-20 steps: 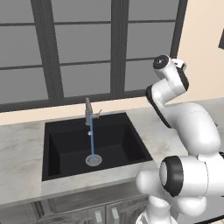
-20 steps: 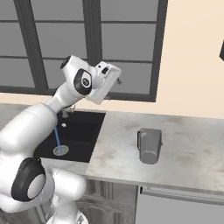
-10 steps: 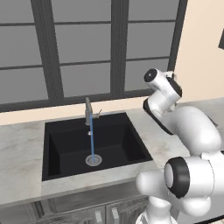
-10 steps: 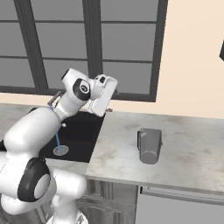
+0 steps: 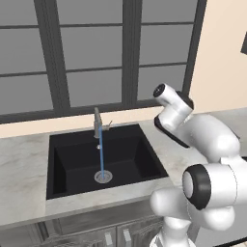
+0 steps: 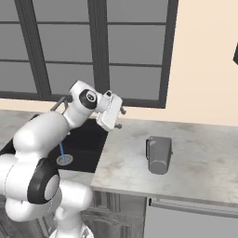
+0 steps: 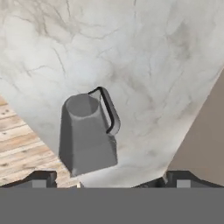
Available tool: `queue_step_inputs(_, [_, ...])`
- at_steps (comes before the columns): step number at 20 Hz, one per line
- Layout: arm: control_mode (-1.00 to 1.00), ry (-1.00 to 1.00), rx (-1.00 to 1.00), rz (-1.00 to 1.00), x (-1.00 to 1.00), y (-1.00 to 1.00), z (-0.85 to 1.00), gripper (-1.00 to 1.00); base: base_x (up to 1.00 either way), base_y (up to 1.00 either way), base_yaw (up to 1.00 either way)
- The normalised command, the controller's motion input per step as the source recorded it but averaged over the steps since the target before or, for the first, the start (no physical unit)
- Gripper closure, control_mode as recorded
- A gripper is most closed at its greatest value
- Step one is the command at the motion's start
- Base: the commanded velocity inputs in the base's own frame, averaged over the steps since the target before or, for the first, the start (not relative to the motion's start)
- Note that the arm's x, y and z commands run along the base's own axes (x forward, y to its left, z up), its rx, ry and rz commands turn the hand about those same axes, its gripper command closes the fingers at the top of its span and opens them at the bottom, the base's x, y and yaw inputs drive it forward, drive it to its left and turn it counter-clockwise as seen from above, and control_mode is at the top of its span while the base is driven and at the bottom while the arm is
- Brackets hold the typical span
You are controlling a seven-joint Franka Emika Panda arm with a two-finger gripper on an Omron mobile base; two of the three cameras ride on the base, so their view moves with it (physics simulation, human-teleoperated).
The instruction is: Turn on the sink faucet and place the jug under the water for a few seconds to fill it up.
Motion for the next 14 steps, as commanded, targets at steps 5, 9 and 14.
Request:
queue_step_inputs(5, [-1.00,0.22,-0.17,0.06,0.01,0.00,-0.43,-1.00,0.00,0.00,0.00])
queue_step_inputs(9, [-1.00,0.00,-0.06,-0.04,0.09,-0.07,-0.37,-1.00,0.00,0.00,0.00])
queue_step_inputs(14, [-1.00,0.00,-0.01,-0.06,0.07,-0.26,-0.40,-1.00,0.00,0.00,0.00])
